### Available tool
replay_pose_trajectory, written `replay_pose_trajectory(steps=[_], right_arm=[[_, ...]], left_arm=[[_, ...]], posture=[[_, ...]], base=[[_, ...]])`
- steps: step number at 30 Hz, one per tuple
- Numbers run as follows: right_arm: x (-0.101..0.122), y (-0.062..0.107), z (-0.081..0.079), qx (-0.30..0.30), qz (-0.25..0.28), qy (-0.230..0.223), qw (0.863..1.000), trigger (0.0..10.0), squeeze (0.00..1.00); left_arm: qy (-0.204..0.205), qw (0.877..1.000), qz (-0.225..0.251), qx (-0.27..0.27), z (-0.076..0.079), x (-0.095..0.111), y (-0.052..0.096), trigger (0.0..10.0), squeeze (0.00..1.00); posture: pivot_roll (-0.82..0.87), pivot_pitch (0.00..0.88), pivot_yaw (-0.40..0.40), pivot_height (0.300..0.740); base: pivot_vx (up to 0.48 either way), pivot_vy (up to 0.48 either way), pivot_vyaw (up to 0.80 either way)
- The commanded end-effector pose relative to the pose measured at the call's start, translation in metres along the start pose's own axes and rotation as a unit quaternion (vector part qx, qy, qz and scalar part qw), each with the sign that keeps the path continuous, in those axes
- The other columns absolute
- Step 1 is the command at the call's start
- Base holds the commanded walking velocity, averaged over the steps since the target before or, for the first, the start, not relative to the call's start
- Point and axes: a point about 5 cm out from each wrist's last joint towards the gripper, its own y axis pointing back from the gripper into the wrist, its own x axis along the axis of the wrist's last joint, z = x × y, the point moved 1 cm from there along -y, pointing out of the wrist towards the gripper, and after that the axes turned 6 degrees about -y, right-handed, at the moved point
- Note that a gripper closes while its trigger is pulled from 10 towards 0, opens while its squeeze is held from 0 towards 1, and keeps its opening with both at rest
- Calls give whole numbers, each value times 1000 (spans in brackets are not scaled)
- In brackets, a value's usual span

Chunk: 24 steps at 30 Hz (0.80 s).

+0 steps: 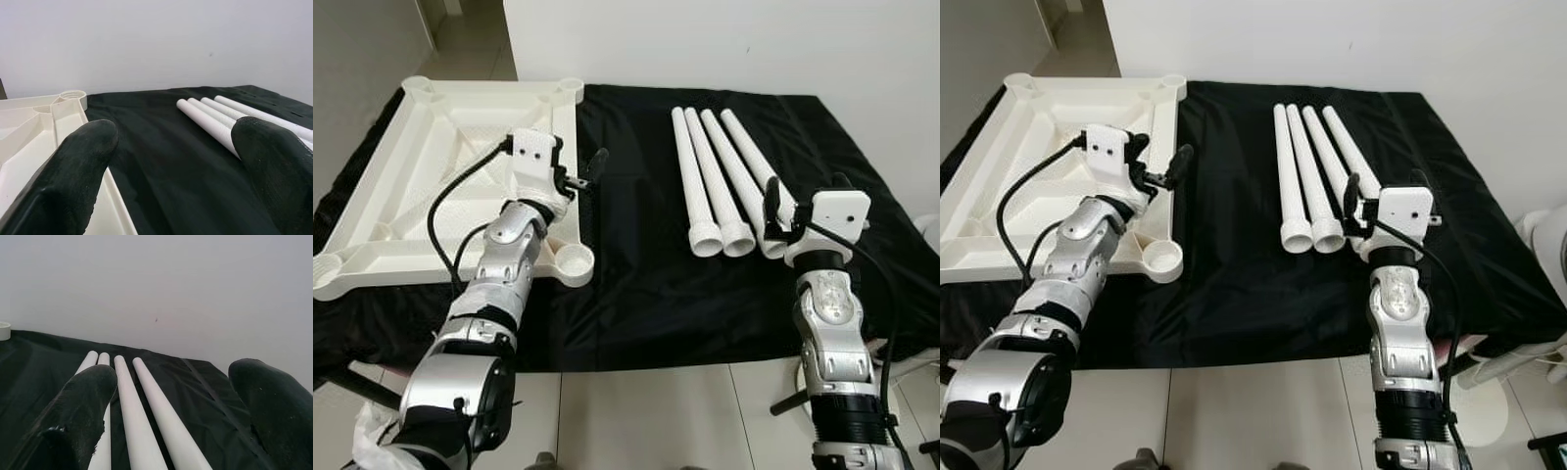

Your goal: Building children table

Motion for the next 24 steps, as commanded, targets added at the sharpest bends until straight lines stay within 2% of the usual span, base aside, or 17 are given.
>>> replay_pose_trajectory(steps=[1,10,21,24], right_arm=[[0,0,0,4,1,2,1000,10000,0],[0,0,0,6,0,2,1000,10000,0],[-3,1,1,5,-7,-3,1000,10000,0],[-7,2,1,3,-19,-18,1000,10000,0]], left_arm=[[4,1000,-2,15,-1,-1,1,10000,0],[8,1000,-3,17,-2,-2,2,10000,0],[4,1000,4,9,3,-1,3,10000,0],[0,1000,-1,-4,7,-2,3,10000,0]], posture=[[20,0,-22,740],[20,0,-25,740],[19,0,-25,740],[18,0,-23,740]], base=[[266,0,0],[263,0,0],[0,0,0],[0,0,0]])
